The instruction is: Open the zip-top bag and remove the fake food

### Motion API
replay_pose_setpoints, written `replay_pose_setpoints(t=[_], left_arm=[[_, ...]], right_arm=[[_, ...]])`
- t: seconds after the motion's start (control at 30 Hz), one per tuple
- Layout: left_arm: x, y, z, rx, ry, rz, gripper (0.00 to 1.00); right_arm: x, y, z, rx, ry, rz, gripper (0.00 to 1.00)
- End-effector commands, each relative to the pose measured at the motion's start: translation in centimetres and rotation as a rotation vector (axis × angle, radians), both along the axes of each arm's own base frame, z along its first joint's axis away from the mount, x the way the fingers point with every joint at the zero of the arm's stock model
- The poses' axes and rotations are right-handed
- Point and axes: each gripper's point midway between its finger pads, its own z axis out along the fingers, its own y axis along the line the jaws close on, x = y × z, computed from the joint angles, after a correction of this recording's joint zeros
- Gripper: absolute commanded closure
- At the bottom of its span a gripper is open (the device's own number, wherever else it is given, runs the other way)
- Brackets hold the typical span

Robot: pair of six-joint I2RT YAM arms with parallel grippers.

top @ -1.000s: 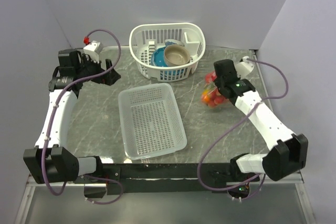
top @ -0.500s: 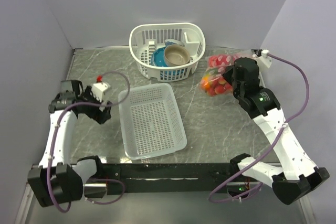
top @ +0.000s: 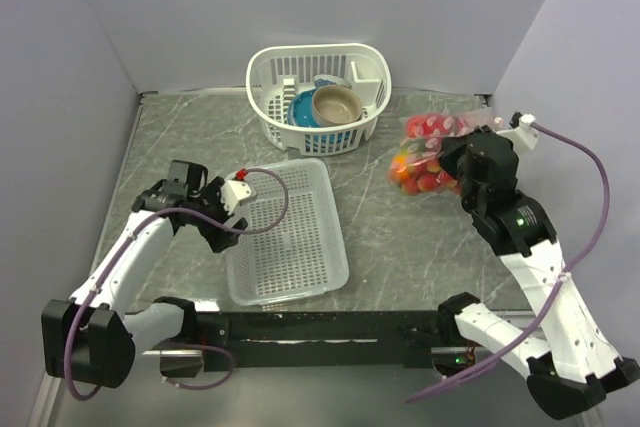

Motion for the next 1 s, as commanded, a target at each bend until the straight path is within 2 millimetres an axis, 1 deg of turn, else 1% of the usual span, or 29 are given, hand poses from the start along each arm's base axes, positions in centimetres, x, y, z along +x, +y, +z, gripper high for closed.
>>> replay_pose_setpoints(t=[0.0,0.03,0.07,0.1,0.17,0.2,0.23,0.3,0.33,0.37,0.43,0.47,0.53,0.57,0.6,0.63,0.67,0.7,0.73,0.77,0.8,0.87,0.9,0.93,0.97], left_arm=[[1.4,3.3,4.4,0.075,-0.153,0.002,0.01],[1.7,3.6,5.5,0.072,-0.187,0.005,0.01],[2.1,3.9,7.5,0.073,-0.249,0.006,0.01],[2.1,4.1,8.3,0.06,-0.266,0.02,0.01],[2.1,4.0,10.2,0.038,-0.302,0.022,0.01],[2.2,4.5,10.7,0.03,-0.306,0.045,0.01],[2.0,4.5,10.8,0.022,-0.303,0.047,0.01],[2.1,5.6,9.6,0.062,-0.295,0.059,0.01],[2.7,7.0,8.8,0.134,-0.312,0.086,0.01],[2.2,7.9,6.0,0.189,-0.272,0.075,0.01],[2.2,10.1,3.6,0.276,-0.257,0.1,0.01],[2.0,11.1,1.5,0.329,-0.244,0.089,0.01],[1.7,11.3,-0.1,0.346,-0.221,0.074,0.01],[1.5,10.9,-0.8,0.329,-0.216,0.051,0.01],[1.4,10.5,-0.9,0.309,-0.214,0.041,0.01],[1.5,9.8,-0.7,0.285,-0.218,0.022,0.01],[1.7,9.3,-0.2,0.26,-0.228,0.015,0.01],[1.9,7.9,0.3,0.212,-0.238,-0.017,0.01],[1.8,7.0,0.5,0.173,-0.225,-0.013,0.01],[2.1,6.1,1.2,0.146,-0.231,-0.024,0.01],[2.2,3.9,1.6,0.104,-0.238,-0.079,0.01],[2.2,1.6,1.9,0.041,-0.216,-0.085,0.01],[1.9,-0.4,2.2,-0.011,-0.213,-0.135,0.01],[1.6,-1.5,1.9,-0.06,-0.161,-0.139,0.01],[1.7,-2.3,2.6,-0.099,-0.15,-0.149,0.01]], right_arm=[[-0.2,-0.7,2.8,0.015,-0.117,-0.025,0.97],[-0.1,-0.7,2.6,0.01,-0.11,-0.025,0.97],[0.0,-0.6,2.4,0.005,-0.105,-0.023,0.96],[0.2,-0.4,2.2,0.002,-0.101,-0.016,0.96],[0.6,0.1,1.8,0.01,-0.093,0.001,0.96],[1.0,0.4,1.5,0.007,-0.087,0.009,0.96],[1.2,0.7,1.2,0.008,-0.079,0.019,0.96],[1.5,0.8,0.8,0.005,-0.064,0.02,0.96],[1.6,0.9,0.7,0.004,-0.059,0.023,0.96],[1.5,0.9,0.8,0.003,-0.06,0.023,0.96],[1.3,0.9,1.1,0.004,-0.069,0.027,0.96],[1.2,0.8,1.3,0.001,-0.075,0.026,0.96],[1.0,0.6,1.8,-0.002,-0.084,0.023,0.95],[1.0,0.5,1.9,-0.003,-0.084,0.019,0.95],[1.0,0.5,2.0,-0.006,-0.08,0.019,0.94],[1.0,0.5,2.0,-0.01,-0.071,0.019,0.95],[1.0,0.5,2.1,-0.008,-0.069,0.019,0.95],[1.0,0.6,2.1,-0.007,-0.062,0.022,0.95],[1.1,0.6,2.2,-0.004,-0.065,0.022,0.95],[1.0,0.7,2.2,-0.002,-0.068,0.025,0.95],[0.9,0.6,2.5,0.005,-0.08,0.025,0.95],[0.6,0.5,2.7,0.011,-0.09,0.022,0.94],[0.4,0.4,2.9,0.013,-0.095,0.021,0.94],[0.3,0.2,3.0,0.014,-0.099,0.014,0.94],[0.1,0.1,3.2,0.017,-0.104,0.011,0.94]])
